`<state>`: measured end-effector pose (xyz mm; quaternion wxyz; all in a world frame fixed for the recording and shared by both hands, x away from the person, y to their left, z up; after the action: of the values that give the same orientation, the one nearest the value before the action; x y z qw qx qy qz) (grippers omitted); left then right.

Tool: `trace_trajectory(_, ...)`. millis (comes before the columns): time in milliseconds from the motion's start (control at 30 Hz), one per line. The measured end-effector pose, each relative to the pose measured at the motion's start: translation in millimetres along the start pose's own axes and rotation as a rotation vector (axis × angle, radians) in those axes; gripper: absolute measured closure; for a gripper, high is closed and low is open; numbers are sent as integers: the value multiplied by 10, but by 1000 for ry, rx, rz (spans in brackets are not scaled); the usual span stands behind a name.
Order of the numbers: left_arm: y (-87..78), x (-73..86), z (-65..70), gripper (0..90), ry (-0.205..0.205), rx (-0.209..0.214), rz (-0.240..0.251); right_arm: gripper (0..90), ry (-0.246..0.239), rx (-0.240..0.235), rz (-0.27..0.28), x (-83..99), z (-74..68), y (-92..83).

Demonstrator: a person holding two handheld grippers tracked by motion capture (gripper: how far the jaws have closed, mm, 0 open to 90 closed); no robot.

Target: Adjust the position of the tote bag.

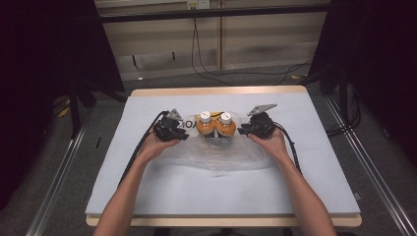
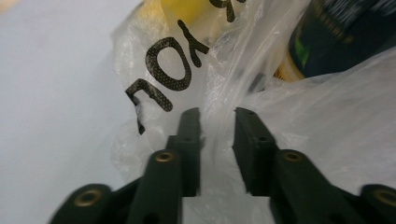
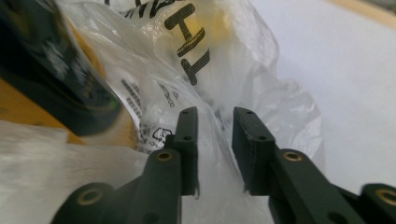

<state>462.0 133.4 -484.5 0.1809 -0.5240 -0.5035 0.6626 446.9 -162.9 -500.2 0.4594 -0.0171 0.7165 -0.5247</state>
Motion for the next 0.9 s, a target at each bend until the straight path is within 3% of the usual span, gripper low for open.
trace_trajectory(100, -199, -14, 44, 602, 20, 8, 69, 645, -12, -7, 38, -41, -6, -177)
trace_trajectory(133, -273, -23, 52, 601, 29, -14, 87, 622, -15, -5, 52, -54, -10, -239)
trace_trajectory(233, -451, -63, 96, 637, 46, -1, 150, 623, -14, -16, 96, -96, -38, -403)
trace_trajectory(333, -527, -135, 160, 719, 54, 13, 187, 788, -31, -46, 122, -142, -114, -528)
trace_trajectory(467, -418, -297, 259, 836, 80, 70, 206, 900, -62, -114, 123, -180, -235, -586)
trace_trajectory(567, -235, -350, 284, 873, 78, 71, 152, 900, -76, -137, 85, -174, -266, -523)
trace_trajectory(667, -29, -311, 270, 876, 71, 119, 112, 900, -91, -159, 41, -163, -325, -397)
trace_trajectory(833, 124, -212, 294, 898, 119, 135, -5, 900, -109, -166, -65, -63, -346, -141)
trace_trajectory(900, 166, -174, 297, 894, 144, 107, -51, 900, -109, -164, -81, -18, -337, -87)
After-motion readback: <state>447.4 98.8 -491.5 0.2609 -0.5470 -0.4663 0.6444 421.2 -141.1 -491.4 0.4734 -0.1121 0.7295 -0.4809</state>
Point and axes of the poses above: each handheld gripper's, and its own axes: y roughly forward along the jaws, x roughly out of its underside, z roughly to its right, the point moved 5 cm from there along y, roughly forward along the jaws, and after that the axes turned 10 degrees about -z, right-handed, at the moved point
